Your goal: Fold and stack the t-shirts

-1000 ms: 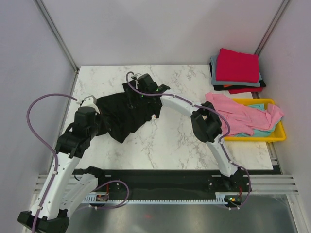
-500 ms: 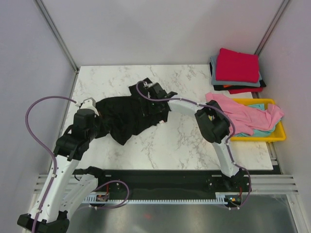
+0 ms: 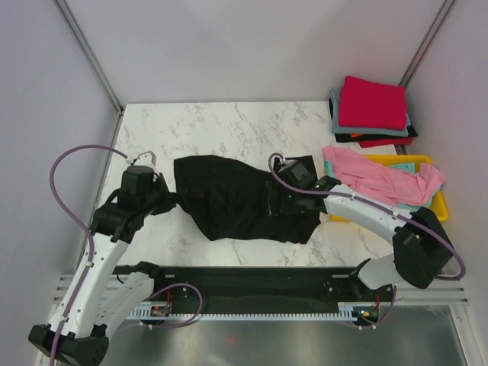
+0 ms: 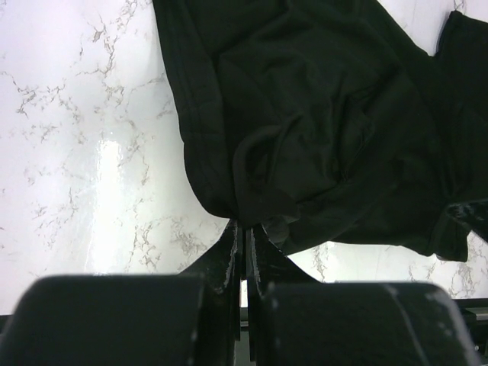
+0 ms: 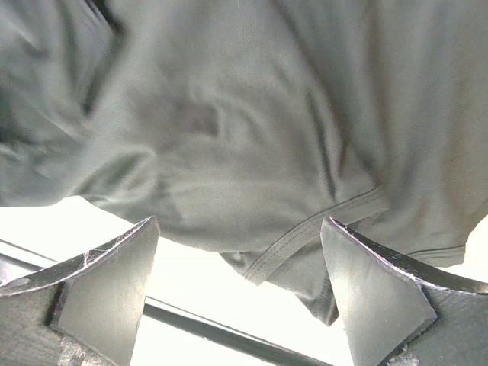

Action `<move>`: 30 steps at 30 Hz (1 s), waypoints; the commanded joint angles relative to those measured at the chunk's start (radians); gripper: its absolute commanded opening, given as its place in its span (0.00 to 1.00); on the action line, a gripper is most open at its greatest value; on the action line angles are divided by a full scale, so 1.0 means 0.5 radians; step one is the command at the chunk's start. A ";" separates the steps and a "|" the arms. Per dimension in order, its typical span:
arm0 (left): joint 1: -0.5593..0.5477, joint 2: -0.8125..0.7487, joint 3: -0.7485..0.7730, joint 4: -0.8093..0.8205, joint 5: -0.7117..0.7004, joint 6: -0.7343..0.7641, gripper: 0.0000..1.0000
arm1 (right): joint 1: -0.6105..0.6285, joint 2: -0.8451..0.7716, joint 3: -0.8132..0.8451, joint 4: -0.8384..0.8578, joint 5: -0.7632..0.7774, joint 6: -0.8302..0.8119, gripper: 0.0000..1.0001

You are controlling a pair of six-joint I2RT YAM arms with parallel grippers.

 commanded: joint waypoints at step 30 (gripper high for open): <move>0.013 -0.070 -0.155 0.282 0.090 0.122 0.02 | -0.011 1.282 1.228 0.266 0.312 -0.281 0.55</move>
